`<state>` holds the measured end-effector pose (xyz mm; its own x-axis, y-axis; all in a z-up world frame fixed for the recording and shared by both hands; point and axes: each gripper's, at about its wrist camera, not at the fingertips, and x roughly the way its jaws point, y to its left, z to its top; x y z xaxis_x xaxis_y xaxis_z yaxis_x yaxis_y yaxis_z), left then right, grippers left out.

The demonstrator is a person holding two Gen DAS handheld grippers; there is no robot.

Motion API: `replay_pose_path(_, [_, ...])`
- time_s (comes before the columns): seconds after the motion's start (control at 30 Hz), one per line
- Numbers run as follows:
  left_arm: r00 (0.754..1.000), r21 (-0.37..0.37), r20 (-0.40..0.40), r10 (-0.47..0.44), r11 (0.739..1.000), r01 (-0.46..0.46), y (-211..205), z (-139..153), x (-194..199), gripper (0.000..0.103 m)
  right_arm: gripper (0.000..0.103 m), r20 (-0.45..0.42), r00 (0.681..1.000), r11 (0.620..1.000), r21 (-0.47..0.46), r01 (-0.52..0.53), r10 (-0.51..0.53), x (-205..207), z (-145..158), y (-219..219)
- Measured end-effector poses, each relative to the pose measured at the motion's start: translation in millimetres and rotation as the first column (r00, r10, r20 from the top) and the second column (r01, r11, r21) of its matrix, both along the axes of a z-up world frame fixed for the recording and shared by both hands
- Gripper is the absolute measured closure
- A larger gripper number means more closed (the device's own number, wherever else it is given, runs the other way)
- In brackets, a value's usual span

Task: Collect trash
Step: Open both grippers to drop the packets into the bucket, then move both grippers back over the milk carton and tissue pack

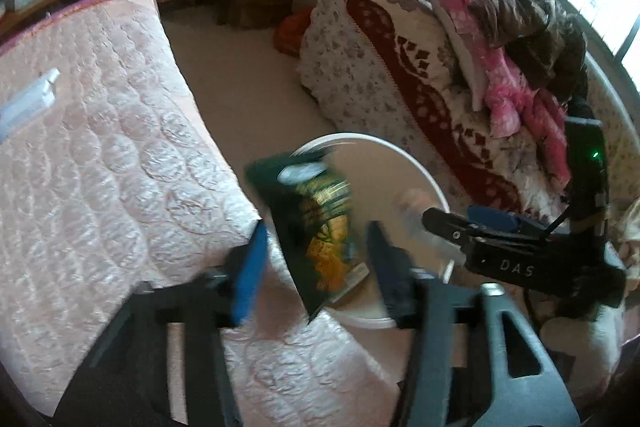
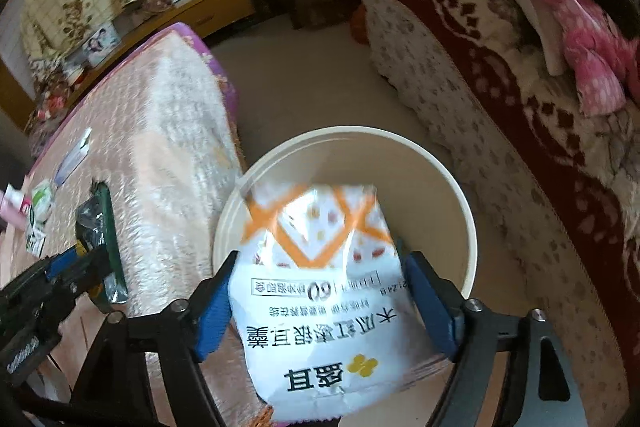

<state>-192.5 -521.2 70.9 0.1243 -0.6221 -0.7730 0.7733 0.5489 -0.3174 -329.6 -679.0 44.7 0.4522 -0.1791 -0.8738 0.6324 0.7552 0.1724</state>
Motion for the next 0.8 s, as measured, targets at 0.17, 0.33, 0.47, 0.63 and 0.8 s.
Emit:
replay_pose_path(0.17, [1.000,0.012,0.005,0.012,1.000,-0.012,5.1,-2.4,2.5,0.047,0.023,-0.002,1.000,1.000,0.013,-0.004,0.004,-0.6,-5.2,0.7])
replay_pose_path(0.33, [0.998,0.022,0.038,0.050,0.998,-0.051,23.0,0.4,7.8,0.047,0.023,0.016,0.999,0.999,0.030,-0.030,0.030,4.7,-4.5,11.8])
replay_pose_path(0.47, [0.993,0.035,0.072,0.095,0.995,-0.098,43.3,4.4,16.0,0.047,0.023,0.034,0.996,0.997,0.017,-0.077,0.077,14.7,2.2,29.3])
replay_pose_path(0.63, [0.982,0.049,0.112,0.151,0.986,-0.158,73.4,8.9,27.6,0.047,0.023,0.052,0.988,0.990,-0.007,-0.142,0.143,31.2,13.3,55.7])
replay_pose_path(0.8, [0.968,0.053,0.134,0.210,0.974,-0.219,109.3,14.2,41.9,0.047,0.023,0.068,0.977,0.979,-0.021,-0.203,0.204,50.0,23.5,85.0])
